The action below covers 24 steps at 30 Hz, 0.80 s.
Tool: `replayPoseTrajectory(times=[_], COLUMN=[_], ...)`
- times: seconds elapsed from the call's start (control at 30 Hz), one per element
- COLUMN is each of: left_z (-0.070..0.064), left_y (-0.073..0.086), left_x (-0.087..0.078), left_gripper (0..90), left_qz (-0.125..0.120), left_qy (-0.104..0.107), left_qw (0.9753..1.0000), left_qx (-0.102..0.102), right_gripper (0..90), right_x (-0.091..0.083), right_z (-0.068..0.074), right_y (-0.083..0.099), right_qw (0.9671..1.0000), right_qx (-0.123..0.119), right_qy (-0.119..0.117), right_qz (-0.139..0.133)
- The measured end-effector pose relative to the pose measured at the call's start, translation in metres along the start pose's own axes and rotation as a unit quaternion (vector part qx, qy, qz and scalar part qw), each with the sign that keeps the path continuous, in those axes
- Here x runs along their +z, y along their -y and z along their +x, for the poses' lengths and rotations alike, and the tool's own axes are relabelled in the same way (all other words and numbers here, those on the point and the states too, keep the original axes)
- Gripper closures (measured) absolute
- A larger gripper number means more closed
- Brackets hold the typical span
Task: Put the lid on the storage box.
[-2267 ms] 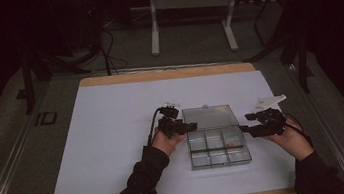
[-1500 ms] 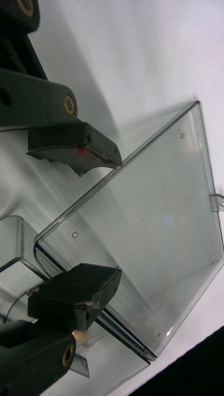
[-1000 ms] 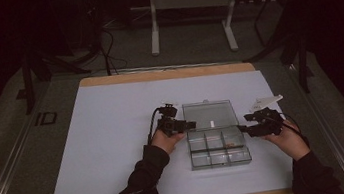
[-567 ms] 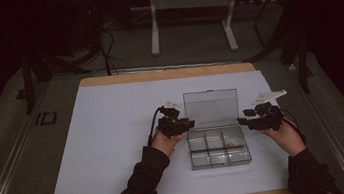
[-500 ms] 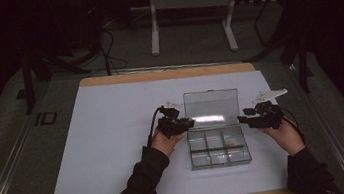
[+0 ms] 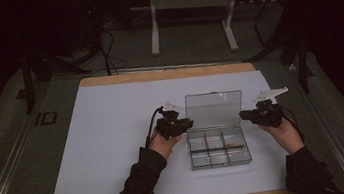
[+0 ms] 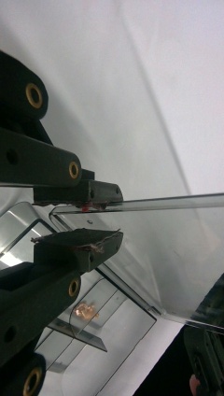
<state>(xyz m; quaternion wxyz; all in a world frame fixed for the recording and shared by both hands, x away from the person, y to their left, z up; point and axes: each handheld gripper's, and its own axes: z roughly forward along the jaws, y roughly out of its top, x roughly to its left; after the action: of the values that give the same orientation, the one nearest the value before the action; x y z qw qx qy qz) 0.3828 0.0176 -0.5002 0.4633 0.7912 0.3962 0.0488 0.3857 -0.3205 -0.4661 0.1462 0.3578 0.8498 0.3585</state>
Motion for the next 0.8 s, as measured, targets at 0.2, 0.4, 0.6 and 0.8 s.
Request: replayPoseTrajectory(times=[0.2,0.4,0.6,0.8], left_z=[0.000,-0.001,-0.003,-0.004], left_y=[0.001,0.002,0.002,0.003], left_x=[-0.003,-0.005,-0.008,-0.011], left_gripper=[77.0,77.2,77.5,77.2], left_qz=[-0.001,0.000,0.002,-0.003], left_qy=[0.004,0.006,0.004,0.003], left_qw=[1.0000,0.9999,0.9997,0.9996], left_qx=[0.007,0.016,0.024,0.029], right_gripper=[84.2,84.1,84.5,84.7], right_x=[-0.001,-0.001,-0.001,-0.003], right_z=[0.001,0.002,0.003,0.004], right_y=[0.002,0.000,0.000,0.001], right_qw=[1.0000,0.9999,0.9999,0.9998], right_qx=[-0.003,0.000,-0.008,-0.012], right_qy=[-0.005,-0.009,-0.010,-0.010], right_qz=[-0.002,-0.008,-0.009,-0.009])
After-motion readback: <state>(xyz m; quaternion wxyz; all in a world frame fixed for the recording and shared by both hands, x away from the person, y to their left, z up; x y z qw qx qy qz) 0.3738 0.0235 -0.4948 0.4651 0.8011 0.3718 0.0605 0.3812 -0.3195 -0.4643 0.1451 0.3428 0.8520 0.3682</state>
